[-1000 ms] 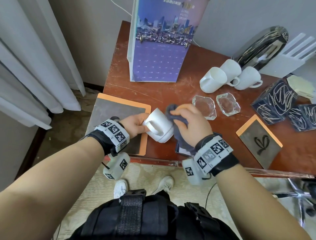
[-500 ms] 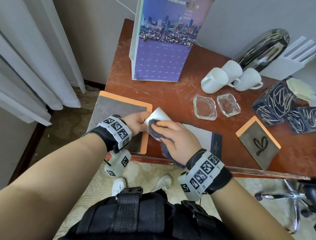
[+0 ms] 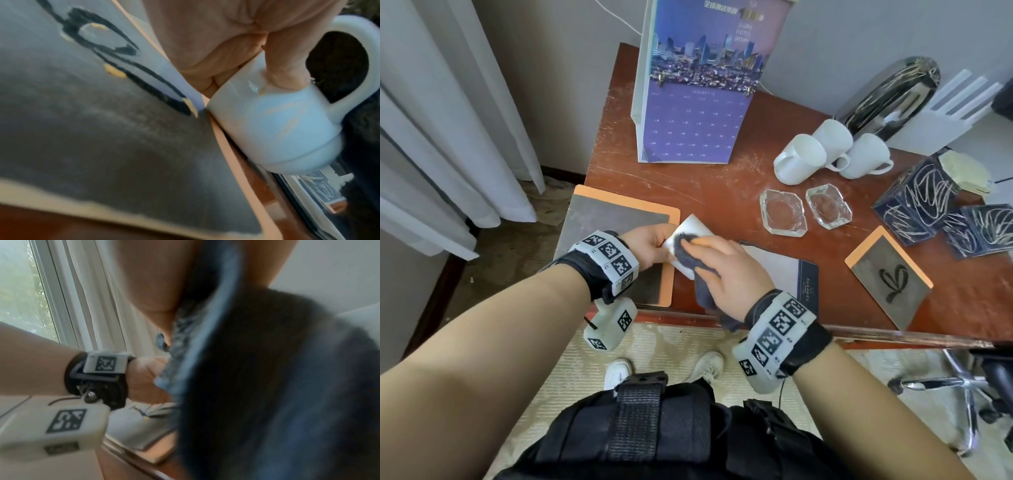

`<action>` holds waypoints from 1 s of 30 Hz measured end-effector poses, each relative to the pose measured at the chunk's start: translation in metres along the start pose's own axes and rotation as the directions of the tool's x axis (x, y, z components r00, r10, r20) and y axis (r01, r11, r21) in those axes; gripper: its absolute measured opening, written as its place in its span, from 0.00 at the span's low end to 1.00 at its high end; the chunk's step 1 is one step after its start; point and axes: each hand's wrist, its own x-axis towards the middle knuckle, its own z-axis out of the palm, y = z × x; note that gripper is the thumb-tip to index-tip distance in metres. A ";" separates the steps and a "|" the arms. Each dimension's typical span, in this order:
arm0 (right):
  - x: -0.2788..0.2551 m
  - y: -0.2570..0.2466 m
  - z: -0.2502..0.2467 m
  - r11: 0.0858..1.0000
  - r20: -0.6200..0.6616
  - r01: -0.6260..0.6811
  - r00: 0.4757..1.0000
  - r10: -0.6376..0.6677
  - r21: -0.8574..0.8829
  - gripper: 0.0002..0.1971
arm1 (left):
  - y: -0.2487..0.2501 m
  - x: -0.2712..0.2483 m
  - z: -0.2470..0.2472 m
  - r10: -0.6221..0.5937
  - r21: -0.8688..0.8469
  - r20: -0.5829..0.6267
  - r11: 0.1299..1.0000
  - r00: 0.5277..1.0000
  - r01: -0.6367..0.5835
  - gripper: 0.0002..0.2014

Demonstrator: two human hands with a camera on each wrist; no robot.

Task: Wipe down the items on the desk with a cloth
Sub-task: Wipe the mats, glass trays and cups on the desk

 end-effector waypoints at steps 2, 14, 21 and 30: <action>-0.011 0.010 0.005 1.000 -0.027 -0.005 1.000 0.006 0.015 0.21 | -0.006 -0.002 -0.002 0.005 0.016 0.015 1.000 1.000 -0.006 0.10; -0.005 0.027 -0.007 0.980 -0.041 -0.184 0.982 0.187 0.071 0.20 | 0.019 -0.010 -0.008 -0.058 -0.217 0.041 0.974 0.997 0.065 0.26; 0.010 0.007 -0.023 0.993 -0.153 -0.100 0.982 0.108 0.059 0.22 | 0.034 -0.003 0.005 -0.094 -0.023 0.215 0.995 0.972 0.102 0.33; 0.003 0.010 -0.007 0.976 0.074 -0.018 0.997 0.035 -0.215 0.26 | 0.020 -0.003 0.001 -0.141 0.062 0.134 0.989 0.981 0.133 0.17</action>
